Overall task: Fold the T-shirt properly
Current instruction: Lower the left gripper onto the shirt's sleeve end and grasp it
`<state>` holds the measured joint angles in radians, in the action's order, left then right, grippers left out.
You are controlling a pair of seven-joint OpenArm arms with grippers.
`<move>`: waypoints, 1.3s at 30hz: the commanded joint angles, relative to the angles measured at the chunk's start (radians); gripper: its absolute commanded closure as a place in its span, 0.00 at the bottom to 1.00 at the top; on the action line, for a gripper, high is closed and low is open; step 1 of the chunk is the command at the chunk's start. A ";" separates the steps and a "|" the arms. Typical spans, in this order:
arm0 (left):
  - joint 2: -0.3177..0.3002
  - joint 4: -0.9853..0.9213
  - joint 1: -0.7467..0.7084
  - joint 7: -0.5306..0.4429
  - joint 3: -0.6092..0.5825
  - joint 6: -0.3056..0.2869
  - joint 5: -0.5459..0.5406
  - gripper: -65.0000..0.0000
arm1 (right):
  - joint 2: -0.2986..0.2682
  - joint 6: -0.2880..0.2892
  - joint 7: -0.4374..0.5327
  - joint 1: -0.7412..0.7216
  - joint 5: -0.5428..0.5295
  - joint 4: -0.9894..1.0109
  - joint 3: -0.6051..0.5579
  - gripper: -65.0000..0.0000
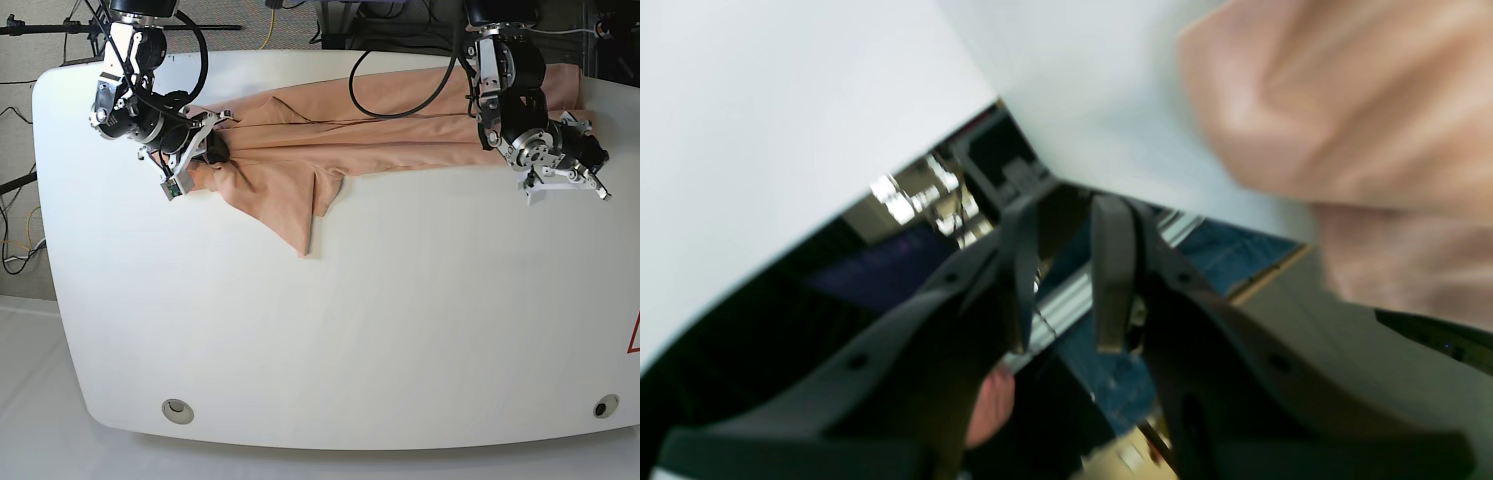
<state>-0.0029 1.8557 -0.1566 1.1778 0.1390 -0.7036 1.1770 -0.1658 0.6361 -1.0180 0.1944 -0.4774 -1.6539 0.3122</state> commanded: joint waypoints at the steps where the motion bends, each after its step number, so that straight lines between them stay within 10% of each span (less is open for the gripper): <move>1: -0.001 0.019 -0.016 0.015 0.000 0.005 0.001 0.82 | -0.010 -0.002 -0.006 -0.008 0.006 -0.010 0.000 1.00; 39: -0.124 -0.268 -0.080 0.012 0.066 0.005 -0.762 0.94 | -0.010 -0.002 -0.006 -0.006 0.006 -0.010 0.000 1.00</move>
<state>-0.1257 1.6634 -0.2039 1.2068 0.1993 -0.6796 0.5121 -0.1616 0.6415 -1.0195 0.1951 -0.4953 -1.6535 0.3054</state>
